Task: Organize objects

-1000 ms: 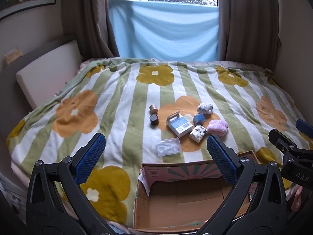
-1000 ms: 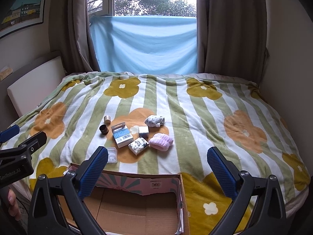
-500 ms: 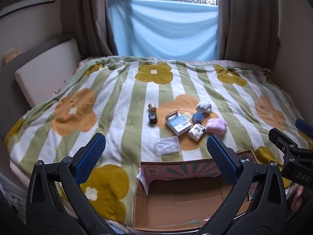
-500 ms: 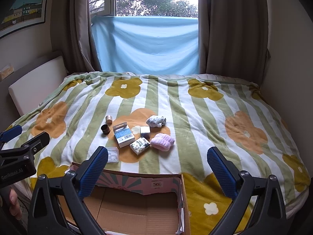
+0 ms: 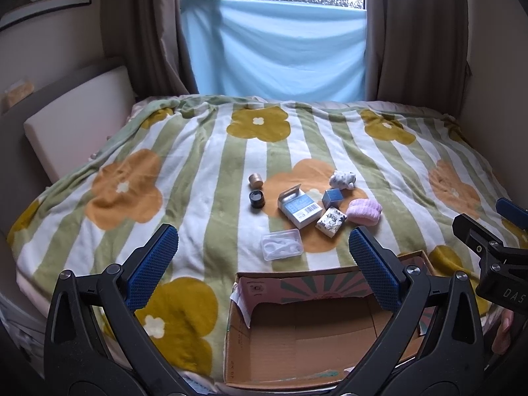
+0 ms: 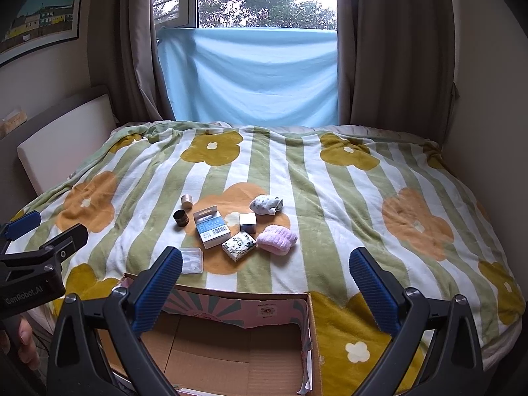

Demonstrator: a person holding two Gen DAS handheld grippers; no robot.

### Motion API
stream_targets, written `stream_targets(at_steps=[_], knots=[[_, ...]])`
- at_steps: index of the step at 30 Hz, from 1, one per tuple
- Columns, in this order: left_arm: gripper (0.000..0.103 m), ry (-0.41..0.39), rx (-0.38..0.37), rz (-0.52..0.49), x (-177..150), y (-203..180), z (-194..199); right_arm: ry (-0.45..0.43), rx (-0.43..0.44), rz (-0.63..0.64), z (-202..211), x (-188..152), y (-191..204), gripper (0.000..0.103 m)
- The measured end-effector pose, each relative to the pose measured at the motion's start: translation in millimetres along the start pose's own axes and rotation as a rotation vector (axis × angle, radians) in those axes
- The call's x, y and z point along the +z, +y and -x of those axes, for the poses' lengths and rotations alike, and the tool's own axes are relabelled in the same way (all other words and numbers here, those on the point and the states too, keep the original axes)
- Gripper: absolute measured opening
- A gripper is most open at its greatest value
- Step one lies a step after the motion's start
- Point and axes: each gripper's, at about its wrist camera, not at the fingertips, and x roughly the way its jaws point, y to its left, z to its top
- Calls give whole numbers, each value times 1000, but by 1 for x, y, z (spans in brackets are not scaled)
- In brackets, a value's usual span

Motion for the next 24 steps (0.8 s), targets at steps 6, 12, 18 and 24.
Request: stream_targets(at_steps=[6,12,18,24], knots=[[103,-28,-46,-44,24,11,3,-4,45,28,2,16,-8,101],[103,-29,-40,-141,69,29,-17,-8,77,115,-4,55,-20,101],[103,57,-102,-166,96,43,-74,59,113,159,-42,78,-32,101],[103,167,-141,-169,96,46,-156,165,176,189,-106,82,-34,101]])
